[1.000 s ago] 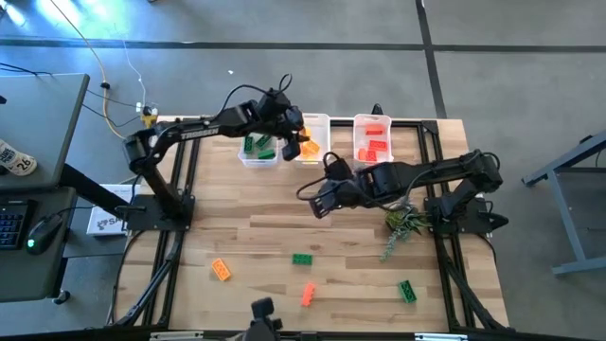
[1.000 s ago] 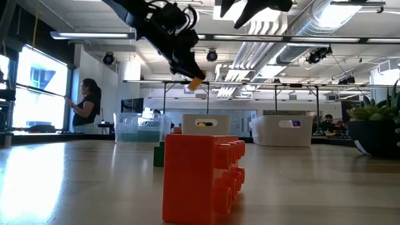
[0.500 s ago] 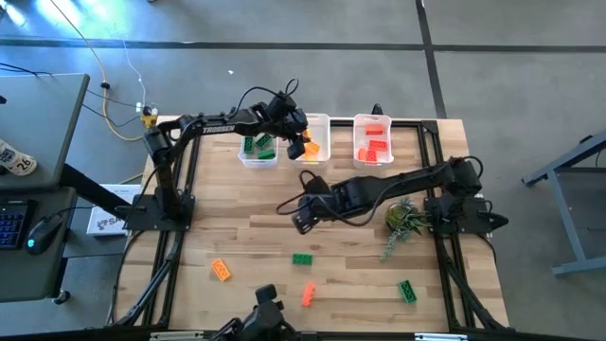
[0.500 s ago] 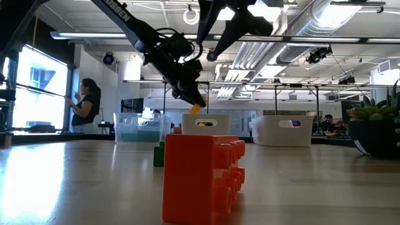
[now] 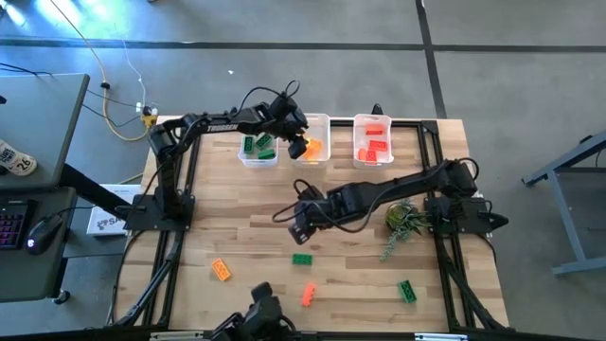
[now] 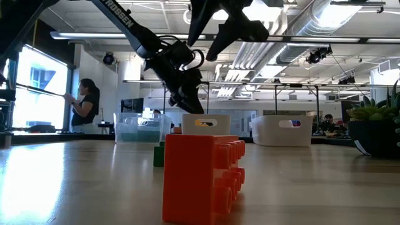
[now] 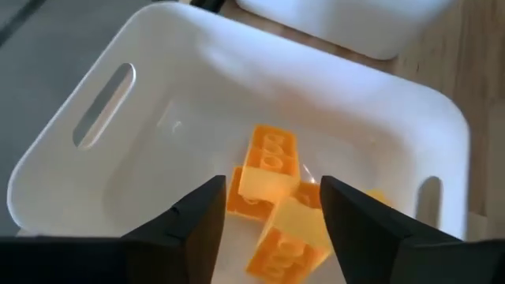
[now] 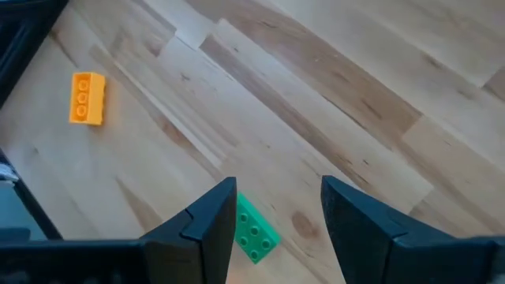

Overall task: Sort & place blocks by color
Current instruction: Put the yellow game piece into the left white bin, then put the green game piece into the transparent bin

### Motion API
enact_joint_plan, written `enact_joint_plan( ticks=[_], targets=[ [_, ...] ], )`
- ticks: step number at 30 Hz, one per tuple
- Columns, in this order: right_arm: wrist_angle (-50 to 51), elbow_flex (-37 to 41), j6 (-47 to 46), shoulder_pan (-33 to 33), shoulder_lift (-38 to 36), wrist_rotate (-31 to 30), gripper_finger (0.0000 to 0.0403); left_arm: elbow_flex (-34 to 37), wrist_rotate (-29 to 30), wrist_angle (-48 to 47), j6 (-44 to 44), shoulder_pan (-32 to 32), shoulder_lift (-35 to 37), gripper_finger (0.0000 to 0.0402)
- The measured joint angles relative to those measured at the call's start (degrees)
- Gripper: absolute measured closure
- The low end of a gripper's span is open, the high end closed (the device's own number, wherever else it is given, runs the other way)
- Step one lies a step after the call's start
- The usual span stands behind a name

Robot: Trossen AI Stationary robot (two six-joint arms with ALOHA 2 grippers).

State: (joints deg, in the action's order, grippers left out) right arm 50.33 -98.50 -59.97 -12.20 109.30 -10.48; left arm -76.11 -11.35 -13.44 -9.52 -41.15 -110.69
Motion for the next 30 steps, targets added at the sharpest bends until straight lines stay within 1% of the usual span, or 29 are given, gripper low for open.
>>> enact_joint_plan(
  ticks=[4, 9, 10, 14, 17, 25, 30],
  targets=[
    [0.05, 0.0, 1.96, -0.67, 0.37, 0.18, 0.0231, -5.13, 0.06, -9.44, -0.64, -0.22, 0.06, 0.0191],
    [-0.03, 0.0, 5.94, -1.21, 0.35, 1.19, 0.0231, -13.1, 0.57, -24.22, -4.42, -0.48, 0.08, 0.019],
    [-0.07, 0.0, 6.77, -1.27, 0.35, 1.57, 0.0231, -14.61, 1.1, -26.96, -4.66, -0.48, 0.11, 0.019],
    [-0.06, 0.0, 10.96, -1.39, 0.33, 3.59, 0.0231, -19.25, 6.22, -36.98, -4.61, -0.48, 0.18, 0.0189],
    [-0.12, 0.0, 13.57, -1.5, 0.33, 5.16, 0.0223, -20.27, 8.45, -42.4, -4.02, -0.63, 1.99, 0.0189],
    [-0.29, 0.0, 21.25, -1.74, 0.33, 4.77, 0.0175, -20.35, 9.04, -51.09, -0.14, 0.01, 10.47, 0.019],
    [-0.75, 0.0, 25.97, -1.82, 1.85, 5.13, 0.0172, -20.35, 9.05, -54.12, 3.48, 1.31, 17.24, 0.019]
  ],
)
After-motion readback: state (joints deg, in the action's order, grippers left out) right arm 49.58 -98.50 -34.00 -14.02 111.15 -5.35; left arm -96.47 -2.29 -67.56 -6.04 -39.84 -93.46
